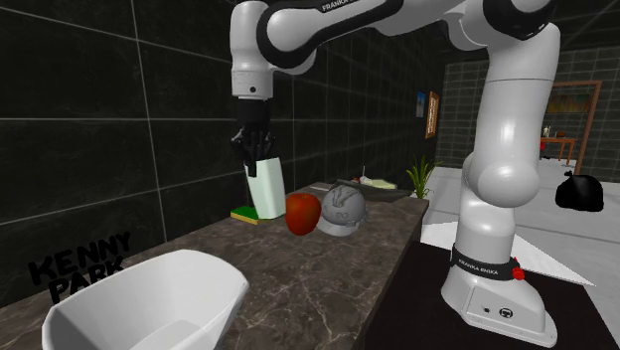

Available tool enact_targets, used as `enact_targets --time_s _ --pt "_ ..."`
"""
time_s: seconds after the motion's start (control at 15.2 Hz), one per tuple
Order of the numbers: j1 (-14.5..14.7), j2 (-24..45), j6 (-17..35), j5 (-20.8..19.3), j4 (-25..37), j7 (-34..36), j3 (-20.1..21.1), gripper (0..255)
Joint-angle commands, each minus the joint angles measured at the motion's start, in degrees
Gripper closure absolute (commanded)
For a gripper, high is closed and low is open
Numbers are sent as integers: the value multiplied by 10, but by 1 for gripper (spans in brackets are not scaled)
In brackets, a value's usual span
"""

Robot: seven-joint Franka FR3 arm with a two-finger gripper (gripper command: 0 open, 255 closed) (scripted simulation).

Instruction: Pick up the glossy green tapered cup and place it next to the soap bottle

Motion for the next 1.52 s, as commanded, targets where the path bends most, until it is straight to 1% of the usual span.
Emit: enact_targets --time_s 0.0,1.25,1.45 --pt "0 -2 -14 1 12 -1 0 255" --pt "-1 -1 -159 1 157 -6 -1 255" --pt "-18 -54 -151 20 101 -50 -26 255"
